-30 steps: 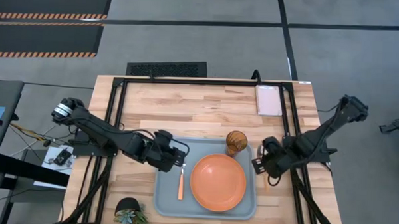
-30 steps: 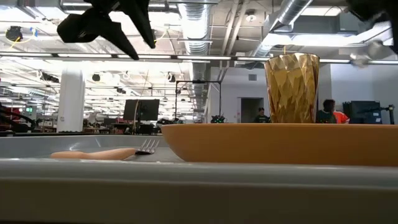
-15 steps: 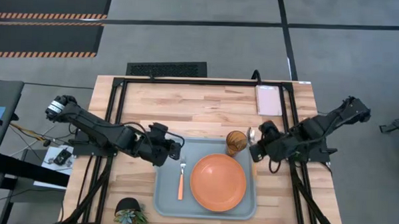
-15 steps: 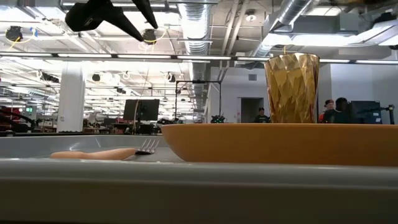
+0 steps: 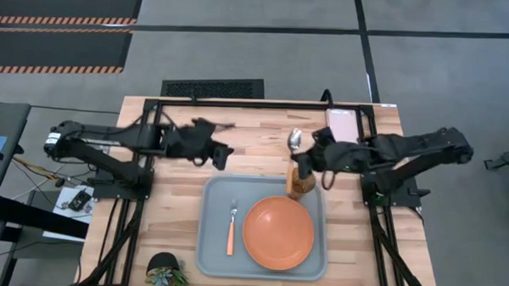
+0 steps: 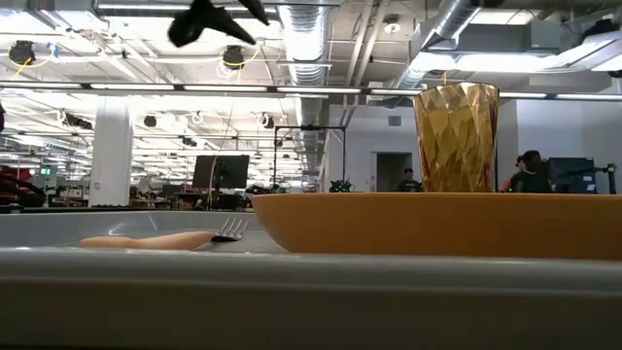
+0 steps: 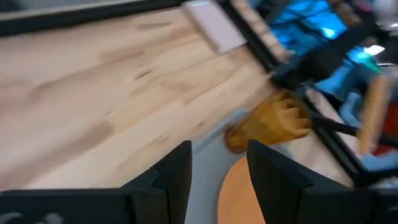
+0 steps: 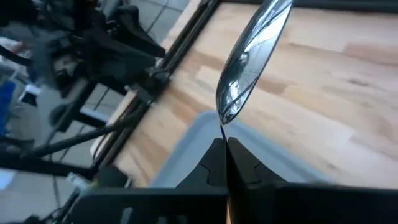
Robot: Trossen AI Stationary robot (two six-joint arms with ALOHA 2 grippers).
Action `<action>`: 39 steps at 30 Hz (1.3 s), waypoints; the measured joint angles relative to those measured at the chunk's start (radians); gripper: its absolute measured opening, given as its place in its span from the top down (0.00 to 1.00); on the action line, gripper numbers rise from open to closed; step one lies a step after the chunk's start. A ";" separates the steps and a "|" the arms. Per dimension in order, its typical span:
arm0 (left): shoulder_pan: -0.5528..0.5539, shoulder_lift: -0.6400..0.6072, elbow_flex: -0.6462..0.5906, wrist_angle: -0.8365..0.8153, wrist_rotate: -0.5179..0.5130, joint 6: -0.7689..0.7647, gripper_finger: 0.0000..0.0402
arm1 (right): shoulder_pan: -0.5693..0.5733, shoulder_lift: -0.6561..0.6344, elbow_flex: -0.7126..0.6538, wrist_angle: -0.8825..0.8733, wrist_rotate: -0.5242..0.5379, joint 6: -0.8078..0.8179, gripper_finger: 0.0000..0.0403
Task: Pick and place plate/cup/fork/spoon on tray
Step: Put the yellow spoon to the left side of the orange fork on the blue serving tray
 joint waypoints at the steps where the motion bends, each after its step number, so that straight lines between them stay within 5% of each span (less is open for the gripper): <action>1: 0.032 -0.001 0.000 0.031 0.054 0.049 0.65 | -0.016 0.019 0.001 0.034 -0.001 -0.004 0.99; 7: 0.196 0.002 -0.001 0.113 0.370 0.309 0.65 | -0.093 0.136 0.001 0.196 -0.014 -0.013 0.98; 18: 0.446 -0.107 -0.001 0.073 0.639 0.486 0.65 | -0.165 0.372 0.001 0.643 -0.089 0.035 0.98; 24: 0.530 -0.169 -0.001 0.073 0.788 0.457 0.65 | -0.172 0.441 0.000 0.782 -0.134 0.041 0.98; 30: 0.531 -0.190 -0.045 0.112 0.824 0.368 0.65 | -0.178 0.450 0.001 0.804 -0.163 -0.008 0.98; 39: 0.647 -0.189 -0.072 0.460 1.079 0.110 0.65 | -0.177 0.439 0.001 0.832 -0.148 0.004 0.99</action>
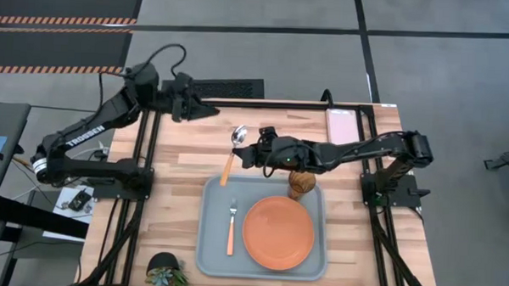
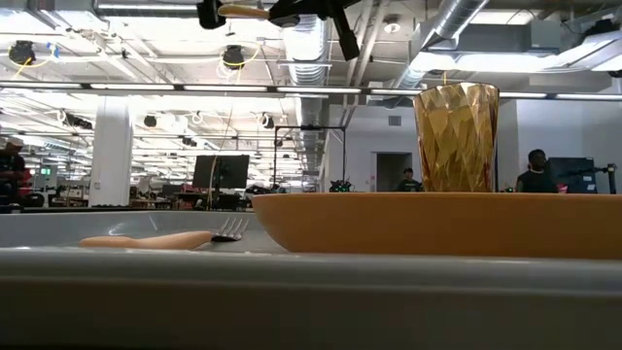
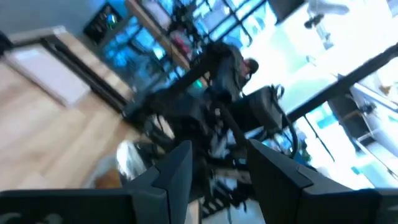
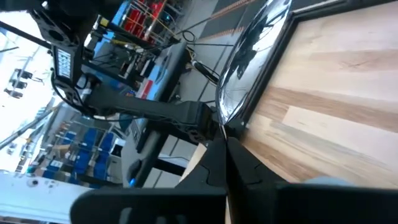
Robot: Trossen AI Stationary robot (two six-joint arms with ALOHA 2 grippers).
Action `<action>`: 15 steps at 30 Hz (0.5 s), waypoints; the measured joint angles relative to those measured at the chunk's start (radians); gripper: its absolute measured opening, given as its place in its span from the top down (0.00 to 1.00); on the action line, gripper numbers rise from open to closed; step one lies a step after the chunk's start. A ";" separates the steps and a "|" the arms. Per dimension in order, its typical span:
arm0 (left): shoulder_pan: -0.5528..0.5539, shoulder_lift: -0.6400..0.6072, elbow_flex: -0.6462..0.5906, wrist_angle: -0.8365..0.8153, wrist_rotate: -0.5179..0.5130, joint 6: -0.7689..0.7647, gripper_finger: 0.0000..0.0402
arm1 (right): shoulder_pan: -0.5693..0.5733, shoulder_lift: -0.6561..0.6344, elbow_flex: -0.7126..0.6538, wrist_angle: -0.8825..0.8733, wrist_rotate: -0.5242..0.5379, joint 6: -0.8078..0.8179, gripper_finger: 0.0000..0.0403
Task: Pick and place plate/cup/fork/spoon on tray
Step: Put the yellow spoon to the left side of the orange fork on the blue serving tray
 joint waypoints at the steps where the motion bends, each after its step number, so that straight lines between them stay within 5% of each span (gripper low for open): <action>1: 0.019 0.000 0.000 0.013 0.001 -0.009 0.65 | -0.001 0.000 0.000 0.004 0.003 0.000 0.99; 8: 0.100 0.071 0.000 0.013 0.139 -0.034 0.65 | -0.006 0.000 0.000 0.054 0.047 -0.022 0.99; 15: 0.100 0.114 -0.001 0.038 0.143 -0.014 0.65 | -0.006 0.000 0.000 0.098 0.047 -0.024 0.99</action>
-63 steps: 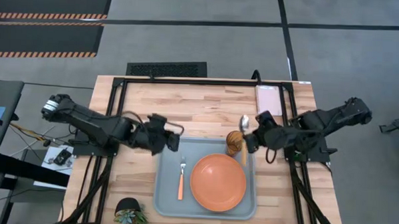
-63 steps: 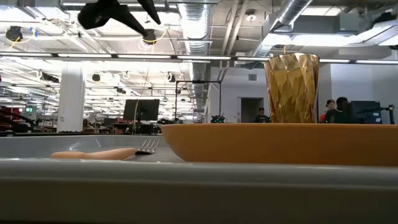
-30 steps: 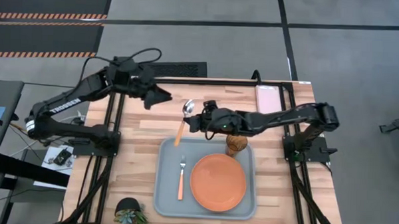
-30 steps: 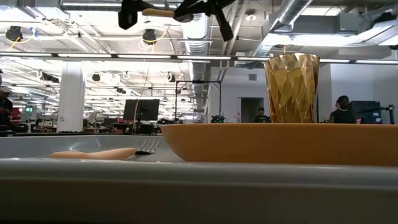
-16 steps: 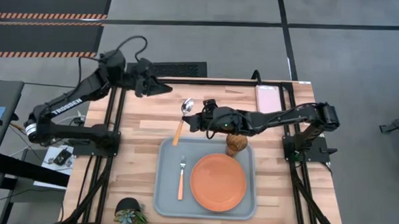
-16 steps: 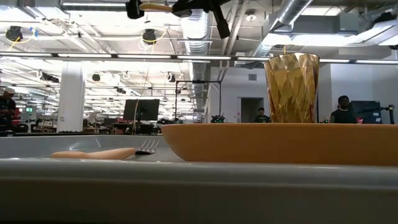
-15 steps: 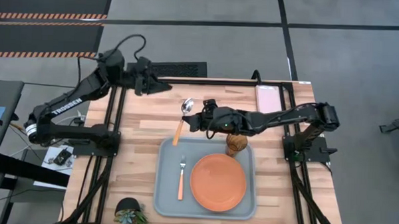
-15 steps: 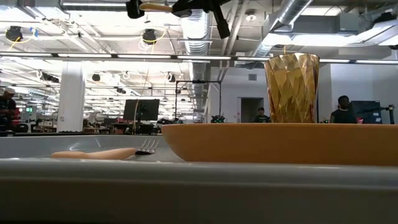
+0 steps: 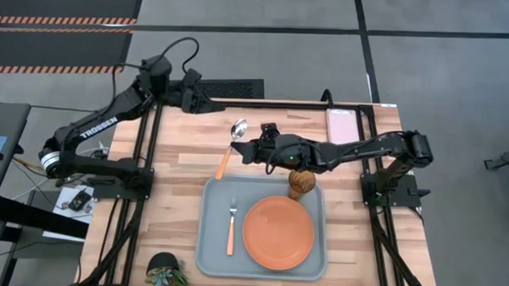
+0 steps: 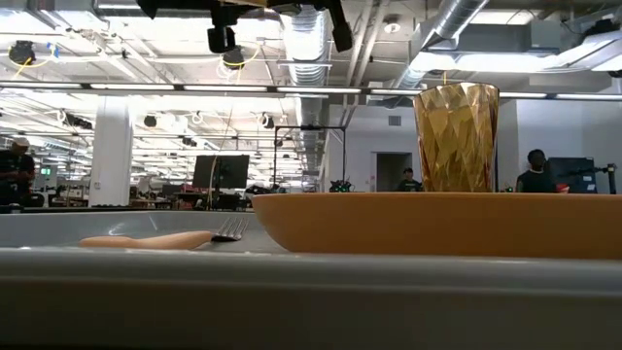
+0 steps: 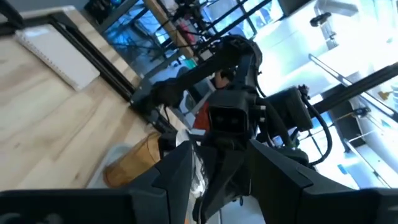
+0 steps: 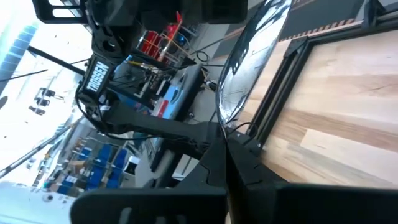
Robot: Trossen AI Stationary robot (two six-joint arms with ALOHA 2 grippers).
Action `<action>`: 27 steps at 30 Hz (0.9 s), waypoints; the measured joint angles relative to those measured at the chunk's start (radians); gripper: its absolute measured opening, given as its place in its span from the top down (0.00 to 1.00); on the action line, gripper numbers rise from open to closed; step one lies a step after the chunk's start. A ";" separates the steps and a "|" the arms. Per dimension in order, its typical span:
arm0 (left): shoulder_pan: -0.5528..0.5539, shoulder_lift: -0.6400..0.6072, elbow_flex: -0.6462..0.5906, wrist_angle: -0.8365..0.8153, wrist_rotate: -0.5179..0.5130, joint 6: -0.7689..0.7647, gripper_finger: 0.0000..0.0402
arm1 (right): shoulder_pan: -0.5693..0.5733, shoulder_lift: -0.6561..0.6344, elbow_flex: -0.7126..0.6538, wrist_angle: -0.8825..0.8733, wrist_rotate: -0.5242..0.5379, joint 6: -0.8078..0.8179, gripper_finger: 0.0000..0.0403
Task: Pick and place plate/cup/fork/spoon on tray
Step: Put the yellow spoon to the left side of the orange fork on the blue serving tray
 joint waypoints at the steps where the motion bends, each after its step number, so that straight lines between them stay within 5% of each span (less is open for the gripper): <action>1: 0.000 0.001 0.000 0.003 -0.012 0.002 0.65 | -0.001 0.000 0.000 -0.002 0.000 0.000 0.99; 27: 0.001 0.001 0.000 -0.005 0.047 0.006 0.65 | -0.014 0.000 0.000 0.007 0.026 -0.056 0.99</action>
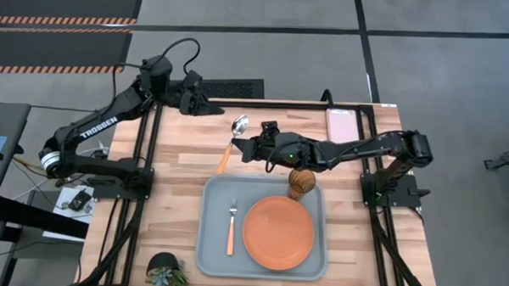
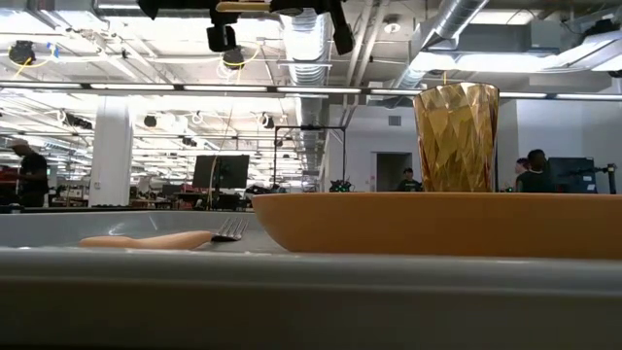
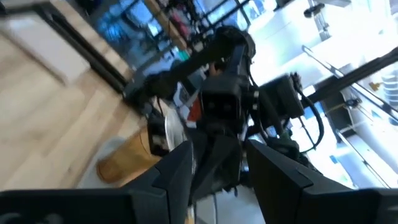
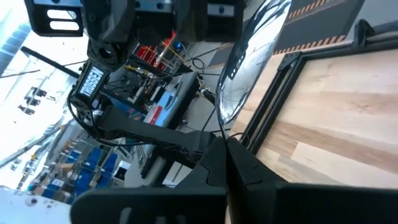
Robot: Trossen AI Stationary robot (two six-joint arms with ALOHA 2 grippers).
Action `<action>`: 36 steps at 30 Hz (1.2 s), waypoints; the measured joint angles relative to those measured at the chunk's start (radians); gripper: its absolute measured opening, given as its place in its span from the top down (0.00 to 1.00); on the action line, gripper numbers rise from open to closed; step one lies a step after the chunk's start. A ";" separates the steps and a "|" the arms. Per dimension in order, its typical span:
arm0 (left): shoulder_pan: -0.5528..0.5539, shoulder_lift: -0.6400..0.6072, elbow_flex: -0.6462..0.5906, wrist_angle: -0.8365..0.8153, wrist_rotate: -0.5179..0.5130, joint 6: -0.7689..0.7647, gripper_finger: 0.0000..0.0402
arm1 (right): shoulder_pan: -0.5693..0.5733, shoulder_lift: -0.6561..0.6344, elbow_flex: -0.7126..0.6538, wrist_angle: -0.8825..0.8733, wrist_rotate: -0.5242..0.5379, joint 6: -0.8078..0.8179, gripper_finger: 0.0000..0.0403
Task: Pick and place plate/cup/fork/spoon on tray
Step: Put the yellow spoon to the left side of the orange fork on the blue serving tray
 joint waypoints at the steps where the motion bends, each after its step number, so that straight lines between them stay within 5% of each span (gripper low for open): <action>1: 0.001 0.000 0.000 -0.017 0.017 0.000 0.65 | 0.000 0.000 0.000 0.002 0.000 -0.011 0.99; 11: -0.003 -0.002 0.000 -0.083 0.042 0.050 0.64 | -0.019 0.000 0.000 0.021 -0.003 -0.086 0.99; 24: -0.092 0.001 0.000 -0.101 0.060 0.098 0.49 | -0.049 0.000 0.000 0.076 -0.003 -0.135 0.99; 36: -0.151 0.000 0.001 -0.179 -0.036 0.147 0.45 | -0.063 0.001 0.000 0.135 -0.051 -0.163 0.99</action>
